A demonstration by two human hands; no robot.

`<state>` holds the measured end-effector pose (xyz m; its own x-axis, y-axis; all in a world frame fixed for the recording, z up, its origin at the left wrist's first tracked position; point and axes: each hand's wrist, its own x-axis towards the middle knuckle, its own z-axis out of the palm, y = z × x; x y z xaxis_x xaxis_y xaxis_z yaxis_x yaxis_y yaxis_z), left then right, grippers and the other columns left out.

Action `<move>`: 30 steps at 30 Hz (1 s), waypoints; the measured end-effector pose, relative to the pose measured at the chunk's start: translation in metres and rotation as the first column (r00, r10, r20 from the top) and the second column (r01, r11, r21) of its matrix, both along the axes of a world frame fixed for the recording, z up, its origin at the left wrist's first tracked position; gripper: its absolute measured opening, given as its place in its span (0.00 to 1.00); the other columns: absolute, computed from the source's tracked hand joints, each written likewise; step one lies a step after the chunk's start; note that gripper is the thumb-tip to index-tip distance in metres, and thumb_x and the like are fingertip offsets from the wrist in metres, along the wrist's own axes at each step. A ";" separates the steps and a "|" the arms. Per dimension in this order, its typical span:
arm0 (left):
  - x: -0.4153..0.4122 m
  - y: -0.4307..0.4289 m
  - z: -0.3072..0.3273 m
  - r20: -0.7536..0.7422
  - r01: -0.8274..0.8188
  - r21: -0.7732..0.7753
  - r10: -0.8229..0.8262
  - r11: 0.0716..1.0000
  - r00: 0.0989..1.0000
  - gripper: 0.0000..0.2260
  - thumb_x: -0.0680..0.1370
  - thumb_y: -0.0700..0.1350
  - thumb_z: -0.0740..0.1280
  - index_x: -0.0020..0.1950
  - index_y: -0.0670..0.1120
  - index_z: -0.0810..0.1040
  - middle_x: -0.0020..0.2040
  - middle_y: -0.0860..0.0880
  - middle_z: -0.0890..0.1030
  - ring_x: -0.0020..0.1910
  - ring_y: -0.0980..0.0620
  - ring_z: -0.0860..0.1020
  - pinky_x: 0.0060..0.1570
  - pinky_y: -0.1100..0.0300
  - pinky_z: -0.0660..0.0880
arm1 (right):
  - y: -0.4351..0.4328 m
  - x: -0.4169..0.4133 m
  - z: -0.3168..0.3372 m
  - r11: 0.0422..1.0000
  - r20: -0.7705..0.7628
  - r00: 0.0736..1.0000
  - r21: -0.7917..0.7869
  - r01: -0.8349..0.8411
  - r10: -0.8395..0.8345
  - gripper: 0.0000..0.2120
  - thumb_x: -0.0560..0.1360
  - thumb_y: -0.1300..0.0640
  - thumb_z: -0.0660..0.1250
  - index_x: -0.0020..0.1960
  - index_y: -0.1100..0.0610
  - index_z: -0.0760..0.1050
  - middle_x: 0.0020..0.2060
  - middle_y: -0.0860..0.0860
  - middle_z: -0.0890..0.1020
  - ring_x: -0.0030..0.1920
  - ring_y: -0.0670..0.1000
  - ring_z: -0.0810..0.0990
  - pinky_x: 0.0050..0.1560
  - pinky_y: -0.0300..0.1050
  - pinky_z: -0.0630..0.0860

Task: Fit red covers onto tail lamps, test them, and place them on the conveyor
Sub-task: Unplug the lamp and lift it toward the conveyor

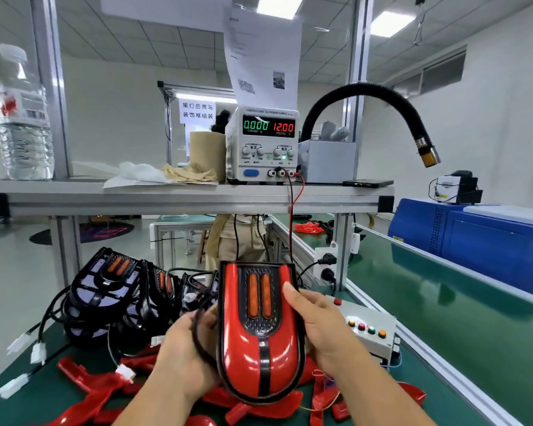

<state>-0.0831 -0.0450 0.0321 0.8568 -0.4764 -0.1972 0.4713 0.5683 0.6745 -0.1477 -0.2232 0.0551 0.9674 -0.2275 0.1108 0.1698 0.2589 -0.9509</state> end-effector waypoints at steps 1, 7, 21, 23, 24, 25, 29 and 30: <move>0.000 0.000 -0.003 0.034 0.074 -0.066 -0.072 0.995 0.997 0.22 0.81 0.52 0.55 0.52 0.39 0.84 0.46 0.38 0.84 0.41 0.40 0.84 0.42 0.48 0.81 | -0.003 -0.001 0.001 0.997 -0.013 0.997 -0.008 0.071 -0.071 0.17 0.70 0.50 0.72 0.49 0.63 0.83 0.43 0.60 0.86 0.37 0.55 0.85 0.36 0.44 0.81; -0.028 -0.063 0.002 0.124 -0.024 0.075 0.014 0.997 0.992 0.18 0.84 0.49 0.54 0.71 0.47 0.73 0.67 0.38 0.76 0.65 0.35 0.75 0.55 0.43 0.76 | -0.028 -0.011 -0.005 0.919 -0.090 0.919 0.056 0.389 -0.384 0.13 0.75 0.49 0.71 0.48 0.60 0.81 0.39 0.55 0.86 0.36 0.53 0.85 0.36 0.46 0.80; -0.064 -0.210 0.012 0.205 0.235 0.228 -0.282 0.945 0.937 0.15 0.84 0.49 0.57 0.70 0.62 0.65 0.56 0.47 0.81 0.44 0.42 0.85 0.40 0.39 0.80 | -0.141 -0.099 -0.007 0.788 -0.076 0.811 0.199 0.582 -0.580 0.09 0.79 0.59 0.64 0.57 0.59 0.78 0.41 0.56 0.86 0.31 0.51 0.84 0.22 0.41 0.74; -0.065 -0.234 0.019 0.213 0.253 0.322 -0.330 0.912 0.919 0.11 0.84 0.48 0.58 0.67 0.54 0.66 0.51 0.45 0.85 0.43 0.42 0.85 0.41 0.43 0.80 | -0.157 -0.106 -0.003 0.731 -0.142 0.769 0.242 0.637 -0.623 0.09 0.80 0.59 0.63 0.55 0.63 0.78 0.34 0.55 0.85 0.25 0.49 0.80 0.16 0.38 0.68; -0.067 -0.243 0.022 0.208 0.273 0.350 -0.358 0.896 0.910 0.10 0.84 0.47 0.58 0.66 0.51 0.68 0.48 0.44 0.85 0.42 0.43 0.85 0.41 0.47 0.80 | -0.166 -0.108 -0.001 0.701 -0.176 0.749 0.268 0.661 -0.639 0.11 0.80 0.59 0.63 0.55 0.65 0.78 0.33 0.55 0.84 0.23 0.49 0.79 0.14 0.38 0.66; -0.068 -0.251 0.026 0.200 0.297 0.367 -0.387 0.881 0.900 0.10 0.84 0.46 0.58 0.64 0.47 0.71 0.46 0.43 0.85 0.42 0.45 0.84 0.40 0.51 0.79 | -0.176 -0.110 0.000 0.674 -0.203 0.732 0.292 0.679 -0.650 0.12 0.80 0.59 0.63 0.56 0.67 0.77 0.33 0.56 0.83 0.21 0.48 0.78 0.13 0.37 0.64; -0.064 -0.274 0.036 0.137 0.393 0.405 -0.480 0.825 0.866 0.08 0.79 0.37 0.63 0.52 0.34 0.80 0.42 0.40 0.81 0.39 0.47 0.78 0.35 0.55 0.78 | -0.212 -0.109 0.001 0.596 -0.286 0.680 0.332 0.731 -0.675 0.14 0.80 0.61 0.63 0.61 0.70 0.74 0.38 0.60 0.79 0.19 0.51 0.76 0.13 0.37 0.64; -0.062 -0.279 0.038 0.119 0.402 0.407 -0.483 0.820 0.867 0.07 0.79 0.35 0.64 0.51 0.32 0.80 0.44 0.39 0.81 0.39 0.45 0.79 0.33 0.55 0.80 | -0.219 -0.108 0.002 0.591 -0.302 0.673 0.324 0.738 -0.675 0.13 0.79 0.62 0.63 0.60 0.69 0.74 0.40 0.61 0.79 0.23 0.54 0.78 0.14 0.40 0.68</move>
